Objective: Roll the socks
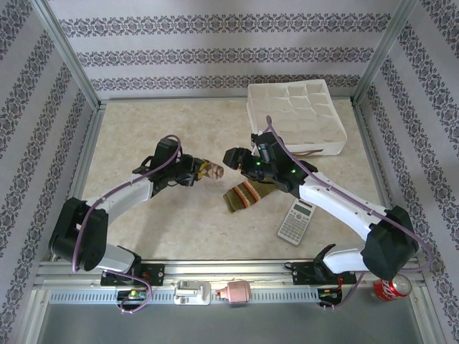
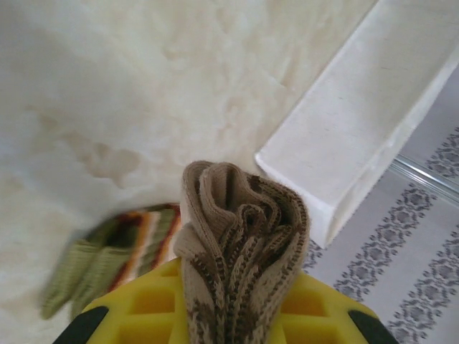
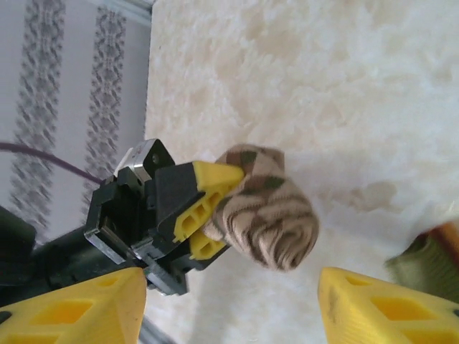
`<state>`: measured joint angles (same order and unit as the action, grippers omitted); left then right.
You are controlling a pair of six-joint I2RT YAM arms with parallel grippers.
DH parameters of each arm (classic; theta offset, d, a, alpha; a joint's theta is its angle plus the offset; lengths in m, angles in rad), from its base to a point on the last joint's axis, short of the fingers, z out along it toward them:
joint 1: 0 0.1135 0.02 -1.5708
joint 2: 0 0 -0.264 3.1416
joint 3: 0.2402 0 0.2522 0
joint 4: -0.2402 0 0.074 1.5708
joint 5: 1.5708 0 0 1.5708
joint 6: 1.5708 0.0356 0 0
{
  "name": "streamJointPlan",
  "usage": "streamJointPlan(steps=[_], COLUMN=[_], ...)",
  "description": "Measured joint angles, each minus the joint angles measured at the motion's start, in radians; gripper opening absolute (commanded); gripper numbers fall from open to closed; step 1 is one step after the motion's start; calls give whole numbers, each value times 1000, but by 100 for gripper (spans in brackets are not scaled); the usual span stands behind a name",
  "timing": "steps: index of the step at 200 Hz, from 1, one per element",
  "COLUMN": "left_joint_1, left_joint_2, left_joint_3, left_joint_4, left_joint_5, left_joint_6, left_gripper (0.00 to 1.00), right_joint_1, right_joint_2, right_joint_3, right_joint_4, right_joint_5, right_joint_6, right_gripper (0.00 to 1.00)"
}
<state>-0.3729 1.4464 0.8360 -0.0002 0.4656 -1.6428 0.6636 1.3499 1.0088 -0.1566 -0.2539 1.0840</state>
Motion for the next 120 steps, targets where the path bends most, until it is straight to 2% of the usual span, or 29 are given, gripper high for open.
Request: streamJointPlan(steps=[9, 61, 91, 120], left_joint_1=[0, -6, -28, -46], left_joint_2=[25, 139, 172, 175], left_joint_3=[34, 196, 237, 237], left_joint_4=[1, 1, 1, 1], left_joint_5=[11, 60, 79, 89], left_joint_6=[-14, -64, -82, -105], left_gripper=[0, 0, 0, 0], right_joint_1=[0, 0, -1, -22], right_joint_2=[10, 99, 126, 165], right_joint_3=[4, 19, 19, 37], right_joint_4=[-1, 42, 107, 153], right_joint_5=[-1, -51, -50, -51], right_joint_6=[67, 477, 585, 621], right_gripper=[75, 79, 81, 79])
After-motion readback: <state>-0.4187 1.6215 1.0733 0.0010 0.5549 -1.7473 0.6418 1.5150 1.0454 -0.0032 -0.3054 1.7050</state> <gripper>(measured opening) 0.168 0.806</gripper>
